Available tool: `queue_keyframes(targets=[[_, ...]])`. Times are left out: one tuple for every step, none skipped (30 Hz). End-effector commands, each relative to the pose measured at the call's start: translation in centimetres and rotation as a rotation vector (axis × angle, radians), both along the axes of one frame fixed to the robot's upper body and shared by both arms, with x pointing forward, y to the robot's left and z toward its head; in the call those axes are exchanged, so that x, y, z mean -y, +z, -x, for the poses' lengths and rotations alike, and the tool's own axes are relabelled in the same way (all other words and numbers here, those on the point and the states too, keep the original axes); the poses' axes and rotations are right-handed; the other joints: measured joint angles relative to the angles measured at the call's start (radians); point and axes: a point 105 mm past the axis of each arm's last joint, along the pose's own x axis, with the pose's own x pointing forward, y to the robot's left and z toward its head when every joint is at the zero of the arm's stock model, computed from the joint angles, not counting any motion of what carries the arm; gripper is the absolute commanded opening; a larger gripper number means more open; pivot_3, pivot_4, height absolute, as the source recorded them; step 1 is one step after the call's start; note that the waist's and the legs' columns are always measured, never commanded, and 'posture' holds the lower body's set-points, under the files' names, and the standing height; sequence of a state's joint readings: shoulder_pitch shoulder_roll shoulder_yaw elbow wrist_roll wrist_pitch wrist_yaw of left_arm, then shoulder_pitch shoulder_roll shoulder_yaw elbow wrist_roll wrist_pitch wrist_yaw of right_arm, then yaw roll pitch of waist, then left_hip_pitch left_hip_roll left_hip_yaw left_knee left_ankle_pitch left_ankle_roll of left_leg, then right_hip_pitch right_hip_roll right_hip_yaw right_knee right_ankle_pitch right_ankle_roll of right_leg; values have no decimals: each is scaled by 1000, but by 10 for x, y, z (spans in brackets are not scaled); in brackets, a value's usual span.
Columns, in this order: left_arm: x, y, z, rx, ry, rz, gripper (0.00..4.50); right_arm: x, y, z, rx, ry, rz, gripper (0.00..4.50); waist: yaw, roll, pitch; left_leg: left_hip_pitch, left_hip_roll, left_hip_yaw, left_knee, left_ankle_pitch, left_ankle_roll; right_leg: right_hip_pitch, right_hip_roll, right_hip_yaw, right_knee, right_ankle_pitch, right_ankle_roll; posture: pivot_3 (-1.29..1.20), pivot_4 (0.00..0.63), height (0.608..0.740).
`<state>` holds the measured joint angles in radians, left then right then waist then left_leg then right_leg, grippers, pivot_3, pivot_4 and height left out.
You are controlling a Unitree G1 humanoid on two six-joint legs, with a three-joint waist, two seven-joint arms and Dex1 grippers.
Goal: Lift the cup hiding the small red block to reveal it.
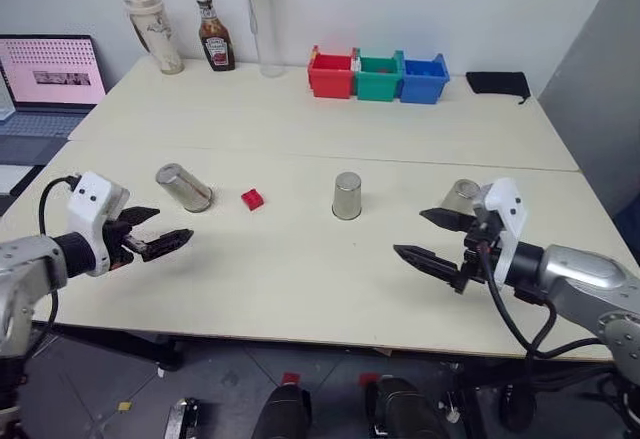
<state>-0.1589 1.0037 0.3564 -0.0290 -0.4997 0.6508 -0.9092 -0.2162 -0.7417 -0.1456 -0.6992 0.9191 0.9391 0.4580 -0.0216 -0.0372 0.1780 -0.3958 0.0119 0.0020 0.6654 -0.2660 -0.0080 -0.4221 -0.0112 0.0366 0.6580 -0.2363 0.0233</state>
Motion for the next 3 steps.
queue_keyframes(targets=[[7,15,-7,47,-33,-18,4487,2,12,-1,42,-1,-21,4500,-1,0,0,0,0,0,0,0,0,0,0,0,0,0,0,0,150,740],[9,15,-8,53,-42,-19,4487,2,13,-3,45,-2,-25,4500,-3,0,0,0,0,0,0,0,0,0,1,0,0,0,1,0,150,740],[11,16,-9,62,-50,-15,4487,1,13,-3,47,-3,-27,4500,-3,0,0,0,0,1,0,0,0,0,1,0,0,1,1,0,150,740]])
